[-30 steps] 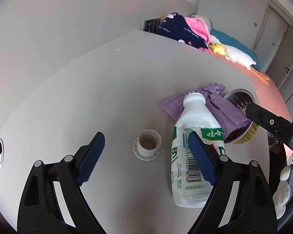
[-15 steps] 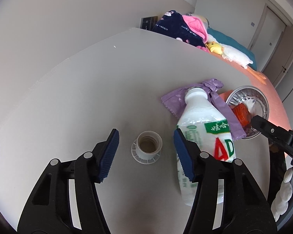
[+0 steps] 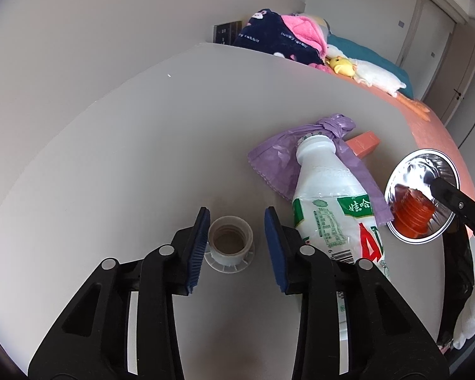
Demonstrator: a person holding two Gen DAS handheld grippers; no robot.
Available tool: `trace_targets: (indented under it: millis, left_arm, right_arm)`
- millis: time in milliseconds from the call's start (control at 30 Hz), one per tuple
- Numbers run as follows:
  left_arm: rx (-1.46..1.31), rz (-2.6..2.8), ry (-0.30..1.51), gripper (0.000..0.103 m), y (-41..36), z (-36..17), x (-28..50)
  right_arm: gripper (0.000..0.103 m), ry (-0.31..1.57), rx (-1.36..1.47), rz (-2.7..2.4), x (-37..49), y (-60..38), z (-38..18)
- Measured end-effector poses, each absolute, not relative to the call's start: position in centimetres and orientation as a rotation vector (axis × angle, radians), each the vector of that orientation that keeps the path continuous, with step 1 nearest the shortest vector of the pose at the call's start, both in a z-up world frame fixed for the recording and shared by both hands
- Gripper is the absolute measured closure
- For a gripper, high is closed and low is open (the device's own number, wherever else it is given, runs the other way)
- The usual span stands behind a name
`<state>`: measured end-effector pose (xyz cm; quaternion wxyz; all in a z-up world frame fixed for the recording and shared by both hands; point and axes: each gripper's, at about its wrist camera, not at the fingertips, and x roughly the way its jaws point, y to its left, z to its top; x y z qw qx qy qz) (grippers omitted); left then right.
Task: Collect trash
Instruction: 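Grasp the red cups in the foil tray with the right gripper while the left grasps the small white cup, then carry the red cups and small white cup over the trash bag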
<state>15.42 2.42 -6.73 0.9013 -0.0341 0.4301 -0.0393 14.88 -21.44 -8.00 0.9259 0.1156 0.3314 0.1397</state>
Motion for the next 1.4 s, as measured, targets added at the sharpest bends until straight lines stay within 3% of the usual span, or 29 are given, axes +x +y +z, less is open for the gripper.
trace_targets:
  millis: [67,233,267,300,367,1167,1400]
  left_arm:
    - [-0.070,-0.090,0.892,0.079,2.3,-6.8,15.5]
    - [-0.072,-0.094,0.892,0.079,2.3,-6.8,15.4]
    - [-0.070,-0.093,0.892,0.079,2.3,-6.8,15.4]
    - [-0.068,-0.093,0.892,0.079,2.3,-6.8,15.4]
    - [-0.068,-0.093,0.893,0.079,2.3,-6.8,15.4]
    - [-0.054,-0.100,0.899,0.079,2.0,-6.9,15.5]
    - [-0.055,-0.103,0.899,0.079,1.9,-6.9,15.5]
  right_arm:
    - [0.091,0.705,0.251,0.301,15.1,-21.6,-8.4]
    - [0.091,0.766,0.272,0.324,15.7,-21.4,-9.2]
    - [0.082,0.760,0.264,0.311,15.6,-21.4,-9.1]
    - [0.064,0.747,0.255,0.288,15.3,-21.5,-9.0]
    - [0.052,0.707,0.242,0.272,14.8,-21.7,-8.5]
    - [0.058,0.674,0.116,0.413,12.8,-17.9,-7.6]
    - [0.062,0.756,0.094,0.425,13.8,-16.9,-8.5]
